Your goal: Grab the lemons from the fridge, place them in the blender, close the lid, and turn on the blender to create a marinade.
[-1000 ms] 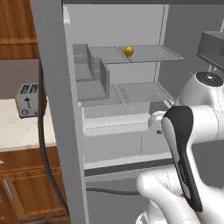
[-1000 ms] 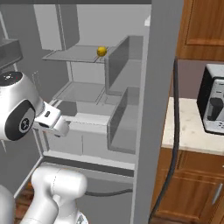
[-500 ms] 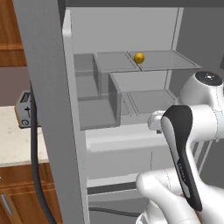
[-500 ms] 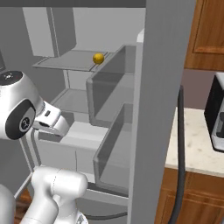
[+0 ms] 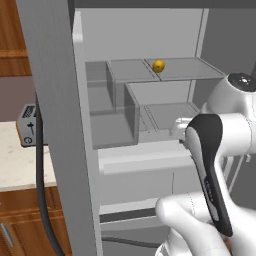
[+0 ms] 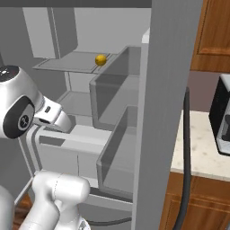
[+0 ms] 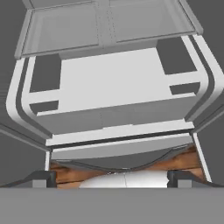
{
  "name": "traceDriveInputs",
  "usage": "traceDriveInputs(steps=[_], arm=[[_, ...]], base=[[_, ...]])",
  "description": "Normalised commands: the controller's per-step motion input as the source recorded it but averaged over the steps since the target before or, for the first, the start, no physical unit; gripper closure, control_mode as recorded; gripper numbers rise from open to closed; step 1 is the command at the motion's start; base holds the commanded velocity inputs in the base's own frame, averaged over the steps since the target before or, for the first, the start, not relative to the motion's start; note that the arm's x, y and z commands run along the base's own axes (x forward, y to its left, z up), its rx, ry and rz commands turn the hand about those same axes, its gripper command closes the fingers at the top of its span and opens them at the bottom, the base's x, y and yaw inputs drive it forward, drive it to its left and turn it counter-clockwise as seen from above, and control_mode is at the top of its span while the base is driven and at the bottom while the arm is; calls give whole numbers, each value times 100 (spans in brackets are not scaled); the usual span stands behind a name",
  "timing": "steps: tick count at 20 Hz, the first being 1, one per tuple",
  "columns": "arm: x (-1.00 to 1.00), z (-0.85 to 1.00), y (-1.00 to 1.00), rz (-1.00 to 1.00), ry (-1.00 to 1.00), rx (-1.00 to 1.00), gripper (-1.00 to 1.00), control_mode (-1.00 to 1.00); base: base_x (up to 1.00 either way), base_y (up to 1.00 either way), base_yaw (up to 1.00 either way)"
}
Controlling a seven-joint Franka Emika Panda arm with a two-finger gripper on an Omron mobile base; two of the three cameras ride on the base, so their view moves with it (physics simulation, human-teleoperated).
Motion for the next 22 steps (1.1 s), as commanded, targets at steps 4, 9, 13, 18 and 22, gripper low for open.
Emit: traceDriveInputs(steps=[4, 9, 13, 18, 22], arm=[[70, 100, -16, 0, -34, 0, -100, -100], [67, 67, -8, 0, -35, 0, -100, -100], [80, 7, -9, 0, -28, 0, -100, -100], [82, 11, -5, 0, -13, -1, -100, -100], [84, 43, 0, 0, -1, -7, -100, -100]], base=[[0, 0, 0], [0, 0, 0], [0, 0, 0], [0, 0, 0], [0, 0, 0]])
